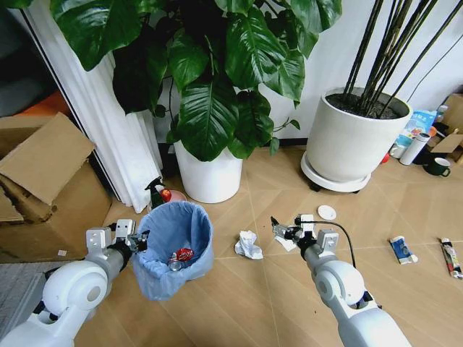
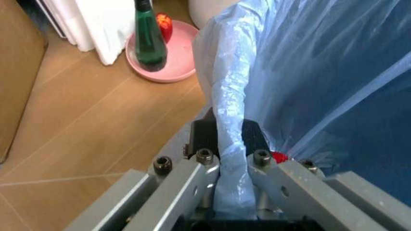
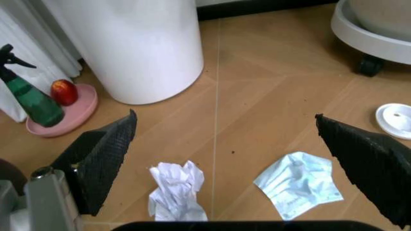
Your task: Pick up the trash bin and place the garbage on the floor into it.
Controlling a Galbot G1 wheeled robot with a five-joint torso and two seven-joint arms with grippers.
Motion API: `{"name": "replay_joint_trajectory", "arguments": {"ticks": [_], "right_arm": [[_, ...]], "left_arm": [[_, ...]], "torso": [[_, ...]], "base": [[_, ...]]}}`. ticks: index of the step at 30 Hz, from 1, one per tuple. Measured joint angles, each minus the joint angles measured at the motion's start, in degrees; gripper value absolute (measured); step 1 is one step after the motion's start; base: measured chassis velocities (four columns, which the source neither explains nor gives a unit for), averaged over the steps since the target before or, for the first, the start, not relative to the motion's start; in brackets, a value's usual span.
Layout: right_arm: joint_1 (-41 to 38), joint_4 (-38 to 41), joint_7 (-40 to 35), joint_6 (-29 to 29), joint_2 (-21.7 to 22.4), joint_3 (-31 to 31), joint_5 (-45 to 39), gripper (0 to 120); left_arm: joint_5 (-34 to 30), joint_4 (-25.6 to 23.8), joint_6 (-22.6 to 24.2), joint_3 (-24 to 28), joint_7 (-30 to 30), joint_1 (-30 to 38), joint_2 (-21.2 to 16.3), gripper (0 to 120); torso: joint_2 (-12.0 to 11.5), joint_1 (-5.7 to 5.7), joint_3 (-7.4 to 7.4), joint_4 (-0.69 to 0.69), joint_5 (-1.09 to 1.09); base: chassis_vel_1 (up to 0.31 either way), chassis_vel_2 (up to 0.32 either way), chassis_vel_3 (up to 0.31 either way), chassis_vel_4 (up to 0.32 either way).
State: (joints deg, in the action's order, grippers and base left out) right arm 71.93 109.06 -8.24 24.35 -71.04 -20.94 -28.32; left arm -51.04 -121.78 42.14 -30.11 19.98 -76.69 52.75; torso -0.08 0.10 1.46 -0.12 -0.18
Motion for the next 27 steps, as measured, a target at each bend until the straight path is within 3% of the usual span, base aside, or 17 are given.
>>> {"name": "replay_joint_trajectory", "arguments": {"ticks": [17, 22, 27], "right_arm": [[0.74, -0.24, 0.53, -0.15, -0.16, 0.17, 0.61, 100], [-2.73, -6.18, 4.78, -1.11, 1.1, 1.8, 1.32, 100], [-8.58, -14.79, 8.93, -1.02, 1.77, 7.25, 1.79, 100]], "left_arm": [[1.05, -0.06, 0.0, -0.38, 0.12, -0.79, 0.68, 0], [2.24, 1.01, 0.0, -2.27, 1.1, -0.8, 1.39, 0], [2.28, 1.17, 0.0, -3.94, 1.3, -1.13, 1.2, 0]], "torso": [[0.0, 0.0, 0.0, -0.04, 0.0], [0.0, 0.0, 0.0, -0.03, -0.01], [0.0, 0.0, 0.01, -0.01, -0.02]], "base": [[-0.087, -0.089, 0.091, 0.083], [-0.012, -0.024, 0.025, 0.023], [0.0, 0.0, 0.0, 0.0]]}}
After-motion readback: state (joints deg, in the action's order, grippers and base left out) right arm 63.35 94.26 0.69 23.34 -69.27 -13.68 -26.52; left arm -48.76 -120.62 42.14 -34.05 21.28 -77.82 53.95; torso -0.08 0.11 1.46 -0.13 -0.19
